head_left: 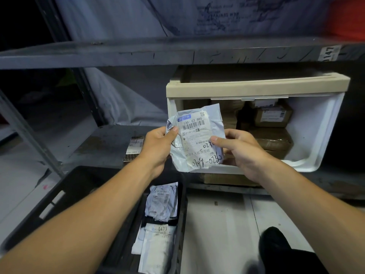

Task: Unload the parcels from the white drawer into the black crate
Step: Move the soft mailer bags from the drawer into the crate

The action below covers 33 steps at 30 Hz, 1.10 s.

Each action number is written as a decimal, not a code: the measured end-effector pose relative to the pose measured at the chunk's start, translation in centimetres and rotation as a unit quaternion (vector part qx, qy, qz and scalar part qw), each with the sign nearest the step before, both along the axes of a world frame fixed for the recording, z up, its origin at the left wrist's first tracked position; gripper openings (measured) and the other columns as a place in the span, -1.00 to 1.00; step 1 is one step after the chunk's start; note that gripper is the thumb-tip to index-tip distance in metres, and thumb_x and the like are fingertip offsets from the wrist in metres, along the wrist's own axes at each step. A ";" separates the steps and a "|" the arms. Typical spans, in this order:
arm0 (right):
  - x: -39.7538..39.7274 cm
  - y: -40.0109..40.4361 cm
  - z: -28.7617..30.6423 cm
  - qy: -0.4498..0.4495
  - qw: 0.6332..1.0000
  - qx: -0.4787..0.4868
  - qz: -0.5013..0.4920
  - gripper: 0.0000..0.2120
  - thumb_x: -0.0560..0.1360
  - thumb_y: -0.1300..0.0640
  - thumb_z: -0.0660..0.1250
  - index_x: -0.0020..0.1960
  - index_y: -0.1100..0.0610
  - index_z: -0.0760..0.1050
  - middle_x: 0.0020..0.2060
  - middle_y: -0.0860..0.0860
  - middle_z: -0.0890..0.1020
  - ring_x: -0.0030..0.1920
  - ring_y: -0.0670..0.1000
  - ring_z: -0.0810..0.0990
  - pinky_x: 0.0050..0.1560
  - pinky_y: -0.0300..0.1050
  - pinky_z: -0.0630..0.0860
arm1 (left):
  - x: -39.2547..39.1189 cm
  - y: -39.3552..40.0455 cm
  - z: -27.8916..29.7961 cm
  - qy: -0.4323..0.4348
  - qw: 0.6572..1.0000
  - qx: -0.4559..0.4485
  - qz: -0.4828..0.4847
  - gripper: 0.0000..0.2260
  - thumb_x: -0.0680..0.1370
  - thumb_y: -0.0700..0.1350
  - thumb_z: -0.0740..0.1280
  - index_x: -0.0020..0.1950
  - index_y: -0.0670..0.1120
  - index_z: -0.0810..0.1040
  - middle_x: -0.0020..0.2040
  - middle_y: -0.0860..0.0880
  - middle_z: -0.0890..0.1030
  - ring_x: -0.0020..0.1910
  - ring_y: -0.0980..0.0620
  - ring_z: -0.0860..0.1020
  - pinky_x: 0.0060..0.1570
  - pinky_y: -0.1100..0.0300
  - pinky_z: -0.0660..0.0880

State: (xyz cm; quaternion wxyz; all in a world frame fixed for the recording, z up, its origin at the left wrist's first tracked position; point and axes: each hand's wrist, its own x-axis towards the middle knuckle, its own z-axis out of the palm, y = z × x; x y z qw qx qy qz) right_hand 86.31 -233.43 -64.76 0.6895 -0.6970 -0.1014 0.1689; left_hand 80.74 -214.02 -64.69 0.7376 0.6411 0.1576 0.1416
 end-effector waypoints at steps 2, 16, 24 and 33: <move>0.0 -0.1 0.1 0.004 1.000 0.002 0.008 -0.89 0.54 0.19 0.46 0.05 0.17 0.61 -0.08 0.09 0.76 -0.22 0.03 0.73 -0.26 -0.08 0.59 | 0.0 0.0 0.0 0.004 1.000 0.011 0.007 -0.83 0.67 -0.18 0.29 0.02 -0.13 0.68 -0.04 -0.07 0.75 -0.08 -0.01 0.72 -0.05 0.12 0.67; -2.3 3.0 -1.5 0.029 0.997 -0.067 0.015 -0.85 0.63 0.11 0.35 0.10 0.19 0.59 -0.09 0.08 0.76 -0.19 0.05 0.74 -0.04 0.11 0.68 | -2.9 2.0 -1.5 0.080 0.996 0.018 0.033 -0.78 0.71 -0.09 0.23 0.03 -0.08 0.66 -0.16 0.01 0.75 -0.18 0.04 0.71 -0.01 0.03 0.62; -3.2 8.1 -4.7 0.081 0.993 -0.082 0.011 -0.87 0.66 0.19 0.28 -0.07 0.12 0.44 -0.40 -0.01 0.62 -0.49 -0.09 0.57 -0.40 -0.21 0.49 | -4.5 5.7 -3.9 0.145 0.987 0.038 0.055 -0.76 0.72 -0.08 0.19 -0.01 -0.05 0.62 -0.15 -0.01 0.72 -0.21 0.02 0.67 -0.08 0.07 0.61; -4.6 12.6 -13.3 0.088 0.970 -0.225 0.014 -0.67 0.48 0.37 0.33 -0.43 0.17 0.41 -0.41 0.13 0.59 -0.29 0.17 0.69 -0.17 0.15 0.71 | -5.6 9.7 -12.7 0.273 0.959 0.064 0.048 -0.74 0.72 -0.05 0.18 -0.01 -0.05 0.63 -0.03 -0.09 0.72 0.04 -0.13 0.69 0.16 -0.10 0.58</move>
